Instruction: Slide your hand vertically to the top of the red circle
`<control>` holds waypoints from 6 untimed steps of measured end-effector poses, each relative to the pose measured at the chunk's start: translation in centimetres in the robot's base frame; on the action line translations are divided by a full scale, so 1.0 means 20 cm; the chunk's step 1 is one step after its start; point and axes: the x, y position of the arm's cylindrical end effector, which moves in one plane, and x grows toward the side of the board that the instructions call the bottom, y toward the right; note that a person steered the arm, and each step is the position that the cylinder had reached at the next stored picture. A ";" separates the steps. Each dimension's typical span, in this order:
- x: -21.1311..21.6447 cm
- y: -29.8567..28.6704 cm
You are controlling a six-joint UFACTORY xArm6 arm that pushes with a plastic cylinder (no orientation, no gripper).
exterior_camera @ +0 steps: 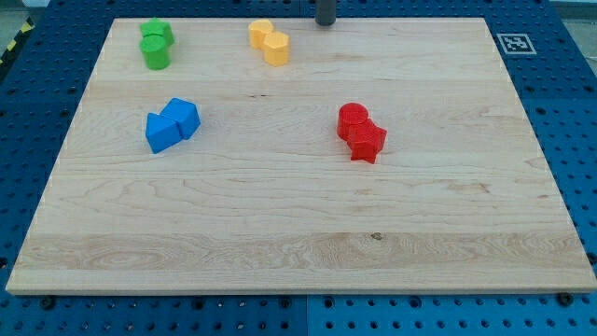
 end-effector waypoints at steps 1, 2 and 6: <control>-0.01 0.03; 0.00 0.06; -0.01 0.18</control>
